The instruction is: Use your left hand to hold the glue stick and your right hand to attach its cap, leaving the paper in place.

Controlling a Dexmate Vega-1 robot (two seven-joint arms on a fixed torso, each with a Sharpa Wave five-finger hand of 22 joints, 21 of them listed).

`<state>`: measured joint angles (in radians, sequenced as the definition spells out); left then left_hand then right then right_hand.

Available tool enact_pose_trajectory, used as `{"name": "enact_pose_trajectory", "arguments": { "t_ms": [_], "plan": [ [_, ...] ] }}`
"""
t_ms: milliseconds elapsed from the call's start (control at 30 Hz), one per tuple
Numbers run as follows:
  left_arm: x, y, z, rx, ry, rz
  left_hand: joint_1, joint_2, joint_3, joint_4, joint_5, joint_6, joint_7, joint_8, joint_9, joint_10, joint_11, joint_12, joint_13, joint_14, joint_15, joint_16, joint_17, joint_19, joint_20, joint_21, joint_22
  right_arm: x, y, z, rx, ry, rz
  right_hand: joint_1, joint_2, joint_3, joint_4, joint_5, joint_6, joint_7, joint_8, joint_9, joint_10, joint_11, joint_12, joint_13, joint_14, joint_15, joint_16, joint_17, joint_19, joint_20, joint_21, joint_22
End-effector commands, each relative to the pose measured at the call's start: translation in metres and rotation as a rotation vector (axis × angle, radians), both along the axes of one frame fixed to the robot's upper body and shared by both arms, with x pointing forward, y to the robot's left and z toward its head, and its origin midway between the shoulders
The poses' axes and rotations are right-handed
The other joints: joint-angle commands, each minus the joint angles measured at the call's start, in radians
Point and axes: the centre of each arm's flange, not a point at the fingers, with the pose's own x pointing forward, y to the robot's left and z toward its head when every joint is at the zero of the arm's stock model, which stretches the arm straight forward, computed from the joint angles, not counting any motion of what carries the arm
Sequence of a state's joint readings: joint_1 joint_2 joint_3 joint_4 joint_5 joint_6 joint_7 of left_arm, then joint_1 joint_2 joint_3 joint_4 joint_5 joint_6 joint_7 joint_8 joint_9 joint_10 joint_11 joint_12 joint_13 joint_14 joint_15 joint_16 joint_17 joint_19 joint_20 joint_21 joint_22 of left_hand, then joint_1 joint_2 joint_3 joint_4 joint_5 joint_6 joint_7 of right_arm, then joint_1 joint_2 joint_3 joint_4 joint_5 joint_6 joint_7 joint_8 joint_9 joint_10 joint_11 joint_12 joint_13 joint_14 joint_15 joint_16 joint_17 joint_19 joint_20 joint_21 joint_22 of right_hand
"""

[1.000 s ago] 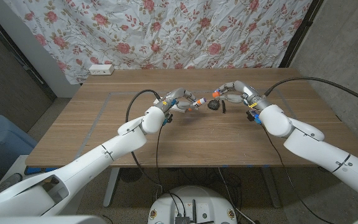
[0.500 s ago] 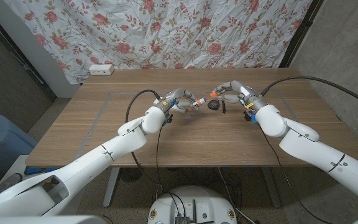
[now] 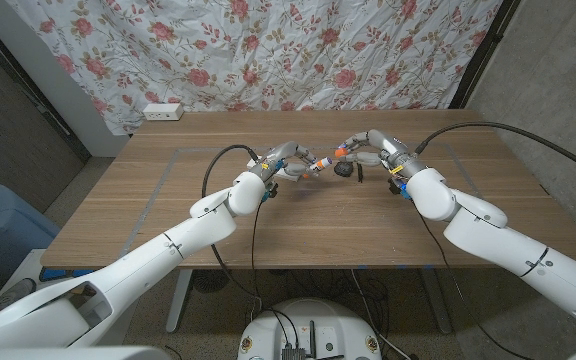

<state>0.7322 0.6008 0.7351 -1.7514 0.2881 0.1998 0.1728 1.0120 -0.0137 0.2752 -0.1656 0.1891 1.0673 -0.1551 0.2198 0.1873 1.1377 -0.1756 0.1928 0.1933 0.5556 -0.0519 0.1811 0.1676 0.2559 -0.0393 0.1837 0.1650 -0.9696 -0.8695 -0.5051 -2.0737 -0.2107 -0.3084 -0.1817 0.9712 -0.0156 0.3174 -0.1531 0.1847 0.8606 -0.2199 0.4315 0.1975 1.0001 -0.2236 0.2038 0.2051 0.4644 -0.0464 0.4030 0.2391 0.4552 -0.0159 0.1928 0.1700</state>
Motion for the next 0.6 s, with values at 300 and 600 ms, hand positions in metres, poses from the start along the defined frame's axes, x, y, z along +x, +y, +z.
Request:
{"name": "enact_pose_trajectory", "arguments": {
  "t_ms": [300, 600],
  "plan": [
    [0.0021, -0.0028, 0.0008, -0.001, -0.003, -0.005, -0.036, 0.066, 0.019, 0.007, 0.008, 0.054, -0.044, 0.003, 0.010, 0.053, -0.050, 0.005, 0.004, 0.006, -0.152, -0.002, 0.001, 0.002, -0.010, 0.004, 0.004, 0.0038, 0.0075, -0.0046, -0.003, 0.013, -0.002, 0.004, 0.010, -0.007, 0.001, 0.001, 0.005, -0.001, -0.006, 0.002, 0.000, 0.001, -0.004, 0.003, 0.002, -0.135, 0.000, 0.004, 0.011, 0.001, 0.005, 0.002],
    [0.0008, -0.0035, -0.0005, -0.006, -0.002, -0.003, -0.043, 0.066, 0.023, 0.007, 0.007, 0.052, -0.047, 0.002, 0.010, 0.053, -0.050, 0.005, 0.004, 0.006, -0.153, -0.003, 0.000, 0.002, -0.010, 0.005, 0.004, 0.0053, 0.0083, -0.0071, 0.006, 0.025, 0.002, 0.003, 0.010, -0.009, 0.001, 0.001, 0.005, -0.001, -0.007, 0.002, -0.001, 0.001, -0.004, 0.003, 0.003, -0.134, 0.001, 0.004, 0.013, 0.001, 0.006, 0.002]
  ]
}}
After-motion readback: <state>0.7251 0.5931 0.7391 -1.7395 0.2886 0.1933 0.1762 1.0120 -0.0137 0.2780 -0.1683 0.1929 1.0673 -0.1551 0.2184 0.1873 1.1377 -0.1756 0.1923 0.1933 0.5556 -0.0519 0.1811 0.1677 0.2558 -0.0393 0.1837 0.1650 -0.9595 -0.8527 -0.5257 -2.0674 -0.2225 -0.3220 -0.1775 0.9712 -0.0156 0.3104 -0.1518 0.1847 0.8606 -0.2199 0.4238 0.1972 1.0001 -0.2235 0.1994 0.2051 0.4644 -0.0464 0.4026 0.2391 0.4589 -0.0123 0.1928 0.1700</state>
